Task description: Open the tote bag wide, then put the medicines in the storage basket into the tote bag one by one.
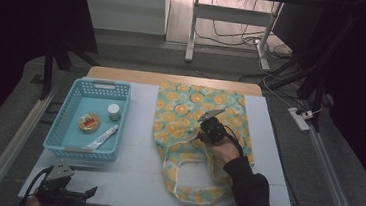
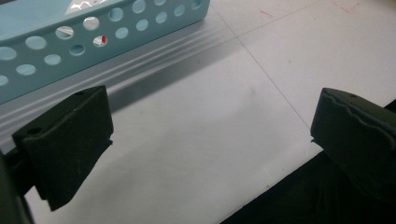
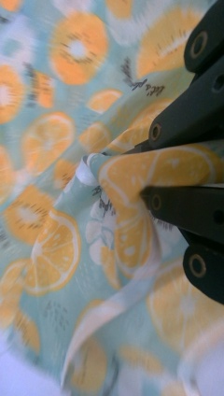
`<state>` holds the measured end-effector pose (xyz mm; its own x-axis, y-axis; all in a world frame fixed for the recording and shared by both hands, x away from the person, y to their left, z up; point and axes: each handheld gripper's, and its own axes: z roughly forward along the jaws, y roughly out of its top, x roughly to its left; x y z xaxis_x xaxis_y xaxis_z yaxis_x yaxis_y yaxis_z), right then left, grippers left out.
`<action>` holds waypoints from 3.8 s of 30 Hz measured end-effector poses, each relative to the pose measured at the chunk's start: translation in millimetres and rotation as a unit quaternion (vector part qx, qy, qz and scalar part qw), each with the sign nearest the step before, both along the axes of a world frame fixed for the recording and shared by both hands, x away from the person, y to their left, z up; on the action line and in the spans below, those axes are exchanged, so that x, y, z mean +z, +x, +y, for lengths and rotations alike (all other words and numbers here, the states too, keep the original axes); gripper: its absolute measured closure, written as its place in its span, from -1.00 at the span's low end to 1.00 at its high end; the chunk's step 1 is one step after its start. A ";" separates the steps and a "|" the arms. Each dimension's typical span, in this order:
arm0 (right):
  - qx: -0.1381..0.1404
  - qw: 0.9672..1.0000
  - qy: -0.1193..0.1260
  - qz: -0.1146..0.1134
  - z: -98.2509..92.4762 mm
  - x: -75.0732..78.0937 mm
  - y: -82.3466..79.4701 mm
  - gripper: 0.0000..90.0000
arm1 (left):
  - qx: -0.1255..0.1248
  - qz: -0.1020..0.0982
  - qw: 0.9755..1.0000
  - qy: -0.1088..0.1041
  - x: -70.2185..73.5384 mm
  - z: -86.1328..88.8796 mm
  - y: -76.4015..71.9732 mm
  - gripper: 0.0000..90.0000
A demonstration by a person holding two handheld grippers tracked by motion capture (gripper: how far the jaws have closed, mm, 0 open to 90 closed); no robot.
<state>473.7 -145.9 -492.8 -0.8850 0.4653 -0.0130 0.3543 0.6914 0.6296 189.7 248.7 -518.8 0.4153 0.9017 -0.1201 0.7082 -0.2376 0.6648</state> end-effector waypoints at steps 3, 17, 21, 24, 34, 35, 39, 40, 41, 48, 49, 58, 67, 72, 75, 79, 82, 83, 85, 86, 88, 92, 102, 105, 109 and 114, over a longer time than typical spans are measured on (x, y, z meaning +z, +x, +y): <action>0.008 1.000 0.014 -0.005 5.9 19.0 -0.2 0.98 | -0.001 0.000 1.000 0.002 0.1 -0.2 -0.1 -1.00; 0.029 0.998 0.055 -0.018 23.9 81.5 -4.8 0.98 | 0.000 -0.002 1.000 0.001 0.1 -0.1 -0.3 -1.00; 0.031 0.998 0.055 -0.023 26.2 96.4 -5.8 0.98 | 0.000 -0.001 1.000 0.000 0.1 0.2 -0.2 -1.00; 0.034 0.998 0.050 -0.027 29.0 104.1 -5.8 0.98 | 0.001 -0.001 1.000 0.000 0.0 -0.1 -0.1 -1.00; 0.044 0.997 0.039 -0.041 40.6 130.9 -3.9 0.98 | 0.001 -0.002 1.000 0.000 0.3 0.3 -0.4 -1.00; 0.045 0.997 0.039 -0.042 41.5 133.1 -3.8 0.98 | 0.002 -0.002 1.000 0.001 0.3 0.0 -0.6 -1.00; 0.047 0.997 0.042 -0.044 43.2 140.7 -3.8 0.98 | 0.002 -0.003 1.000 0.002 0.3 -0.2 -0.6 -1.00; 0.047 0.997 0.042 -0.044 43.2 140.7 -3.8 0.98 | 0.002 -0.003 1.000 0.002 0.3 -0.3 -0.6 -1.00; 0.047 0.997 0.045 -0.045 43.6 143.6 -3.9 0.98 | 0.002 -0.003 1.000 0.002 0.3 -0.3 -0.6 -1.00; 0.047 0.997 0.047 -0.042 43.6 146.8 -4.0 0.98 | 0.004 -0.003 1.000 0.002 0.6 -0.3 -0.8 -1.00; 0.047 0.997 0.047 -0.043 43.6 146.2 -4.1 0.98 | 0.005 -0.004 1.000 0.002 0.7 -0.1 -1.0 -1.00; 0.049 0.996 0.057 -0.036 43.2 141.6 -3.4 0.98 | 0.012 -0.006 1.000 -0.014 1.3 3.7 -1.6 -1.00; 0.058 0.996 0.063 -0.037 41.9 138.5 -5.1 0.98 | 0.000 -0.017 0.999 -0.028 6.2 5.9 -0.6 -1.00; 0.059 0.996 0.064 -0.038 40.9 136.6 -5.1 0.98 | -0.007 -0.022 0.999 -0.032 9.1 10.2 2.0 -1.00; 0.060 0.995 0.064 -0.038 39.9 135.5 -5.2 0.98 | -0.017 -0.027 0.998 -0.045 11.0 13.5 4.6 -1.00; 0.057 0.995 0.066 -0.037 38.6 134.8 -4.6 0.98 | -0.024 -0.032 0.998 -0.056 14.0 14.6 7.4 -1.00; 0.057 0.996 0.066 -0.037 38.4 134.5 -4.8 0.98 | -0.026 -0.044 0.997 -0.059 17.1 14.3 8.8 -1.00; 0.057 0.996 0.066 -0.037 38.4 134.5 -4.8 0.98 | -0.025 -0.047 0.997 -0.058 18.1 14.2 9.2 -1.00; 0.057 0.995 0.066 -0.038 37.7 134.2 -4.7 0.98 | -0.025 -0.053 0.997 -0.055 20.6 14.1 10.3 -1.00; 0.057 0.996 0.066 -0.038 37.2 134.1 -4.6 0.98 | -0.024 -0.055 0.997 -0.052 21.8 14.2 11.1 -1.00; 0.055 0.996 0.066 -0.037 36.9 133.9 -4.7 0.98 | -0.020 -0.057 0.997 -0.050 24.1 14.6 13.3 -1.00; 0.053 0.996 0.068 -0.036 35.1 133.0 -3.9 0.98 | -0.013 -0.058 0.997 -0.046 28.0 15.8 18.2 -1.00; 0.053 0.995 0.075 -0.033 32.7 131.6 -3.7 0.98 | -0.008 -0.047 0.999 -0.026 38.2 20.7 33.9 -1.00; 0.051 0.995 0.079 -0.030 31.7 131.0 -3.4 0.98 | -0.001 -0.045 0.999 -0.029 40.8 24.1 40.1 -1.00; 0.051 0.995 0.080 -0.030 31.2 131.0 -3.3 0.98 | 0.004 -0.041 0.999 -0.022 42.5 26.8 50.6 -1.00; 0.050 0.995 0.083 -0.031 30.3 130.3 -2.9 0.98 | 0.013 -0.042 0.999 -0.013 44.8 31.2 64.1 -1.00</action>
<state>470.8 -115.6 -362.5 -0.9269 0.3753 0.0015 0.2464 0.6055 0.7567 253.8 280.0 -474.0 0.4019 0.9091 -0.1098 0.6559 -0.2022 0.7273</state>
